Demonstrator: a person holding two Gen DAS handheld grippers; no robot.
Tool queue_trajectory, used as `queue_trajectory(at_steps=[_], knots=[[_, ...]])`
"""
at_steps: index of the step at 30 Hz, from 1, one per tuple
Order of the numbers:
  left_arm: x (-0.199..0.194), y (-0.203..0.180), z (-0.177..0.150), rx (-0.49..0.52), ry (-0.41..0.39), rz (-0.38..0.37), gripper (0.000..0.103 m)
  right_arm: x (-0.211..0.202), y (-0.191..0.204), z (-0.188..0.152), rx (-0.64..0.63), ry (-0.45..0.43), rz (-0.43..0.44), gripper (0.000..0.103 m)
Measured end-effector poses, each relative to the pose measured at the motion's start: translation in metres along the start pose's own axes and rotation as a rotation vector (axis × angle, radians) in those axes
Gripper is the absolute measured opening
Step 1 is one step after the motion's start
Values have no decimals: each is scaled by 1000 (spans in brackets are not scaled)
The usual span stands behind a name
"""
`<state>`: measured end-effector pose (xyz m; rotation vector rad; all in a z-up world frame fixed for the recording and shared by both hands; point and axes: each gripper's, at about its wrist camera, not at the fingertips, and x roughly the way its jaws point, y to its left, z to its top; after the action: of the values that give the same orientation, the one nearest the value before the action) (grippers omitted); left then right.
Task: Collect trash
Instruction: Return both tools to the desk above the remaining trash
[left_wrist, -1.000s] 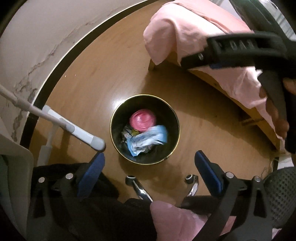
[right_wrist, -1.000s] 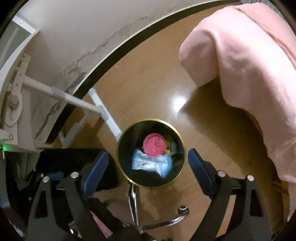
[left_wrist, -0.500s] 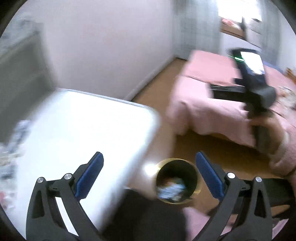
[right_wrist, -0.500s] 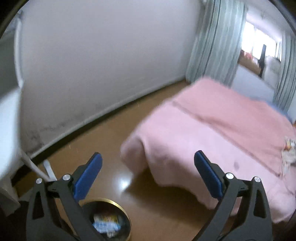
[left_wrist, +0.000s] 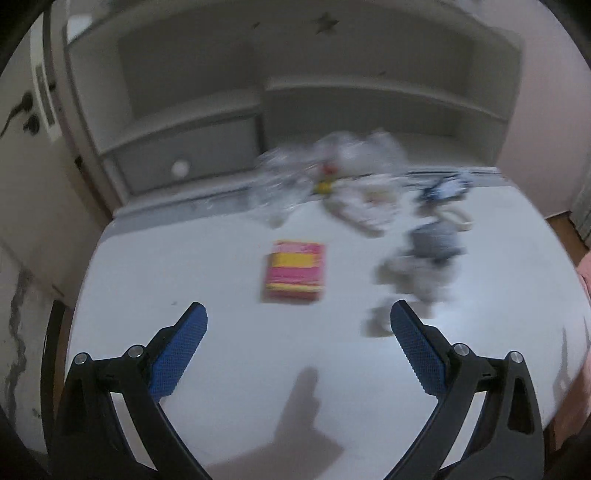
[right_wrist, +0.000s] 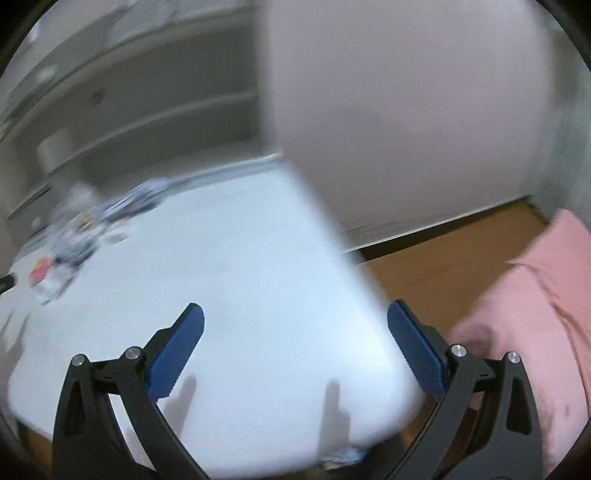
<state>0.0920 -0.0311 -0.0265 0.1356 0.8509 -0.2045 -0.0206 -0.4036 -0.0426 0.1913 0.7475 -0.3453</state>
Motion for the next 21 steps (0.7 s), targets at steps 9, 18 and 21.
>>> queue_trajectory(at_steps=[9, 18, 21], knots=[[58, 22, 9, 59, 90, -86, 96, 27, 139, 31, -176, 66, 193, 96], [81, 23, 17, 113, 120, -103, 94, 78, 243, 66, -284, 167, 311, 95], [83, 27, 22, 128, 114, -109, 89, 95, 264, 67, -278, 206, 340, 89]])
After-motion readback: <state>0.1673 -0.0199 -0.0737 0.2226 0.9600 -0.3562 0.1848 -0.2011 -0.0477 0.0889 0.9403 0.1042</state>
